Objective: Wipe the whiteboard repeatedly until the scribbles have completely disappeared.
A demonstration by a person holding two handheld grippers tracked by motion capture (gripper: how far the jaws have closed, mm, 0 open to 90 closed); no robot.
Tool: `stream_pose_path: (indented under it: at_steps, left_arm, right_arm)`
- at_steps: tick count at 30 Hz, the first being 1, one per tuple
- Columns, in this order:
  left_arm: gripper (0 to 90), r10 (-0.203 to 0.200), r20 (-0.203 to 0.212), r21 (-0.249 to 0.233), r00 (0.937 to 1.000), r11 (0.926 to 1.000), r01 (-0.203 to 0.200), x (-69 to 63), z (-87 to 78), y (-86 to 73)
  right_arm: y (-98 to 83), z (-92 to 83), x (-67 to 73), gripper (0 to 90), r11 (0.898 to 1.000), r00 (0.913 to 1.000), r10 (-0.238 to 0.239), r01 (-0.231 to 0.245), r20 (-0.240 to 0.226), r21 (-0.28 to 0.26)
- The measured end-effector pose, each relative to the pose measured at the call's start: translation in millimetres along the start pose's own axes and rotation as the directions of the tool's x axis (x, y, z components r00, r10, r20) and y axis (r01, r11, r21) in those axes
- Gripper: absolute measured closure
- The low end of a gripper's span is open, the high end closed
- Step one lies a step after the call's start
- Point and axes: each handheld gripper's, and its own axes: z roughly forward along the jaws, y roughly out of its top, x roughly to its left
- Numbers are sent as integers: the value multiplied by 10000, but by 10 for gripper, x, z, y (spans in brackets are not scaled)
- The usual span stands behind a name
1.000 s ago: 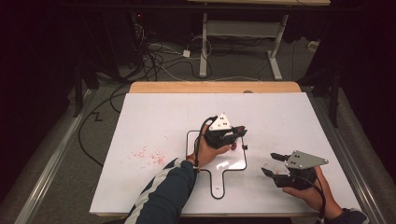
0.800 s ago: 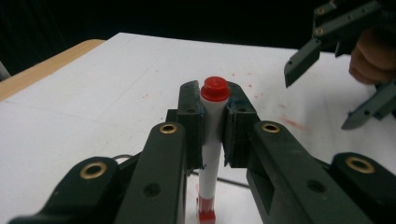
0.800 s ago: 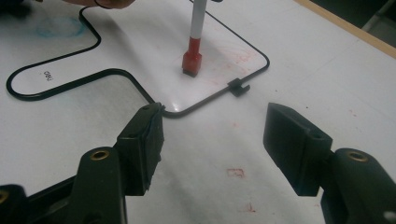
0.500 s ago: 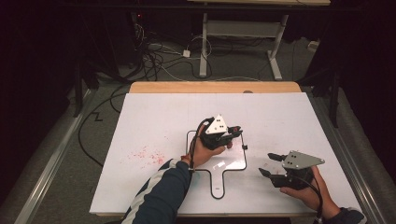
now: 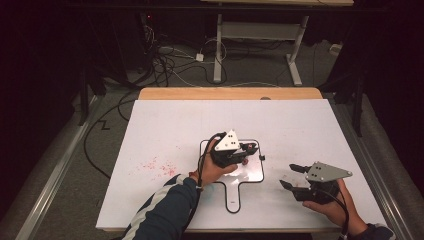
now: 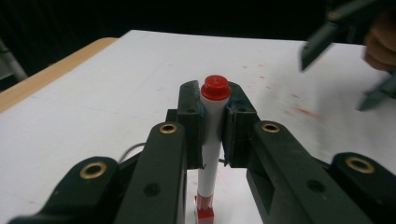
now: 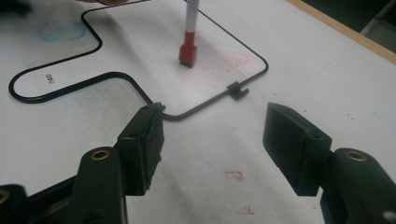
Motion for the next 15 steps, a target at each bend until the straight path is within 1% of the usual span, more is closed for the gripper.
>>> stream_pose_path:
  at_steps: [2,3,5,6,7,10,12,13,14,15]
  left_arm:
    - [780,462,-23,174,9989,9988,-461,-43,-25,9]
    - [781,510,-63,217,9987,9985,-509,-30,-28,14]
    - [781,415,-189,195,9990,9990,-411,27,-5,15]
    - [781,423,-456,206,9981,9989,-414,91,41,26]
    - [781,423,-456,206,9981,9989,-414,91,41,26]
    - [781,251,-744,190,9969,9995,-238,217,119,47]
    - [781,184,-962,241,9952,9996,-162,295,158,62]
    - [781,243,-1211,349,9923,9992,-202,365,189,77]
    - [781,243,-1211,349,9923,9992,-202,365,189,77]
    - [781,44,-1454,306,9894,9995,0,436,205,74]
  right_arm:
    - [3,-4,5,388,10000,10000,-38,38,23,1]
    - [7,-1,7,388,10000,10000,-42,42,22,7]
    - [14,13,9,388,10000,10000,-23,23,29,26]
    - [17,18,15,388,10000,10000,6,-6,15,45]
    - [17,18,15,388,10000,10000,6,-6,15,45]
    - [22,53,15,388,9999,9999,-116,116,-86,72]
    - [19,58,15,388,9999,9999,-70,71,-92,104]
    - [12,65,5,388,9999,9999,-103,104,-130,98]
    - [7,66,3,388,9999,9999,-128,130,-109,112]
    - [2,66,-2,388,9998,9999,-138,139,-92,132]
